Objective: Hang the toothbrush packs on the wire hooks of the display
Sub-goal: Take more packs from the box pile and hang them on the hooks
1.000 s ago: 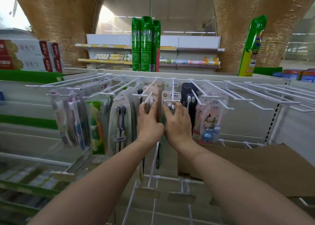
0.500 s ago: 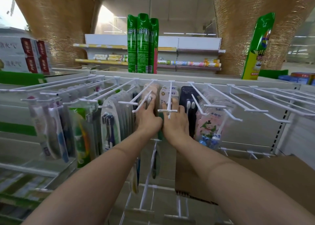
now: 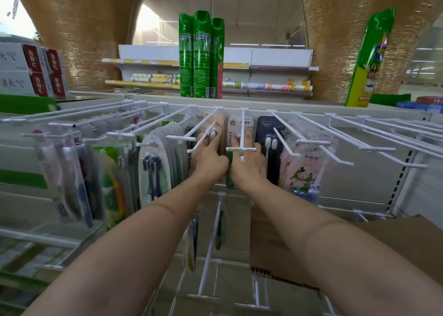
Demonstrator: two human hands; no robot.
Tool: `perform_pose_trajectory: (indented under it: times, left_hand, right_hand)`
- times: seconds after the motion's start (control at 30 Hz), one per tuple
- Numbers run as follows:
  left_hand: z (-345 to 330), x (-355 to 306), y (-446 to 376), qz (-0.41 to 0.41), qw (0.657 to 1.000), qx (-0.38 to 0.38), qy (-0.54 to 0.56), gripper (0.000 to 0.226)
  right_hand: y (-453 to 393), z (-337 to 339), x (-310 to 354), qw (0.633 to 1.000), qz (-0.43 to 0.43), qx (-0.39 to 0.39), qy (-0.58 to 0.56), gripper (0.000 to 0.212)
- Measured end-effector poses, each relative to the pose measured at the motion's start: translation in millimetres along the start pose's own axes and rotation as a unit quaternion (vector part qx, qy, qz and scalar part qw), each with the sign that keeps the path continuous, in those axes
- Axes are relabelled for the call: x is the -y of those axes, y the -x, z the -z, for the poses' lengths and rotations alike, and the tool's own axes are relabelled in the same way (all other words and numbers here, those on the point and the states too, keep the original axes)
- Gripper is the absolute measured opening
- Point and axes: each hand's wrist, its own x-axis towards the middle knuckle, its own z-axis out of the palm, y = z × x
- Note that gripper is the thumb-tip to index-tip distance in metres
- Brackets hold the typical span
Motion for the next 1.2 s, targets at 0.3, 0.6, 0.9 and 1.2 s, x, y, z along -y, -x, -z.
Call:
perform_pose_trajectory:
  times: [0.3,0.6,0.9,1.2]
  left_hand:
    - [17.3,-13.5,21.4,0.016,0.998,0.046,0.042,0.075]
    - [35.3,-29.8,69.5,0.016,0.991,0.117,0.070,0.060]
    - [93.3,-24.5,140.0,-0.007,0.989,0.116,0.086,0.047]
    - [181.3,22.4,172.2,-0.100,0.995,0.017,-0.019,0.023]
  right_hand:
    - [-7.9,-23.5,-12.7,0.992,-0.042,0.116,0.034,0.098]
    - [56.4,-2.1,7.3,0.995,-0.030,0.041,0.089,0.065]
    - [132.7,9.5,61.8,0.990,-0.096,0.047,0.090,0.062]
    - [163.0,4.9,132.4,0.996,-0.067,-0.008,0.059,0.052]
